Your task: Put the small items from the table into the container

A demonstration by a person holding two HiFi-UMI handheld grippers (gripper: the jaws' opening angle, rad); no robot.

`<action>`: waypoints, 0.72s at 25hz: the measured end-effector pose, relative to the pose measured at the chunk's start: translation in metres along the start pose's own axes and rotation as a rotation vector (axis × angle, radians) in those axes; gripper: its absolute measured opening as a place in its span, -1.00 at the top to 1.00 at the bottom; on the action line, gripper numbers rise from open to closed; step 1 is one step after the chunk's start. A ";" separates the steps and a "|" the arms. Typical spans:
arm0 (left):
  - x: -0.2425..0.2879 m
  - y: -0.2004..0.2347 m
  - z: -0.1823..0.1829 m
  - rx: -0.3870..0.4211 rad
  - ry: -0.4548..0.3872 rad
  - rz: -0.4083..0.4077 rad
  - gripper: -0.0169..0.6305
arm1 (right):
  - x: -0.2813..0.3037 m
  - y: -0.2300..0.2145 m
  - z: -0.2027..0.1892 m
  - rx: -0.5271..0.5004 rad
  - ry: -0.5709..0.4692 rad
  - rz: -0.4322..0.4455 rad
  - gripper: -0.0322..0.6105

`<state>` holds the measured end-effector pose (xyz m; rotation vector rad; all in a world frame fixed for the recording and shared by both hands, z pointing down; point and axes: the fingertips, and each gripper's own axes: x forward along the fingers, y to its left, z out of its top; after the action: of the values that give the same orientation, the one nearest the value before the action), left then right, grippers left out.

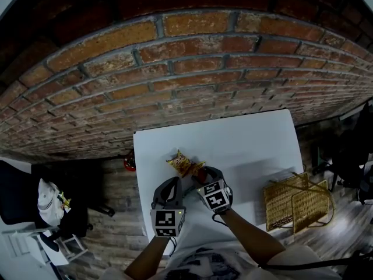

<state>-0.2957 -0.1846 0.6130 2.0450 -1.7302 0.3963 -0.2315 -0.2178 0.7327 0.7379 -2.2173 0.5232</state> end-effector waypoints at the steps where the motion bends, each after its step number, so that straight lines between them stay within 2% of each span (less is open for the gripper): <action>1: 0.000 0.000 0.000 -0.001 0.000 -0.001 0.80 | 0.000 0.000 -0.001 -0.005 0.003 -0.003 0.09; 8: -0.004 0.001 -0.002 0.001 0.000 0.007 0.80 | -0.004 -0.002 -0.004 -0.018 0.006 -0.017 0.28; 18: -0.024 -0.010 0.009 0.026 -0.045 0.007 0.80 | -0.039 0.000 0.005 -0.021 -0.055 -0.053 0.30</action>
<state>-0.2907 -0.1674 0.5920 2.0815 -1.7674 0.3795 -0.2122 -0.2069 0.6998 0.8064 -2.2437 0.4585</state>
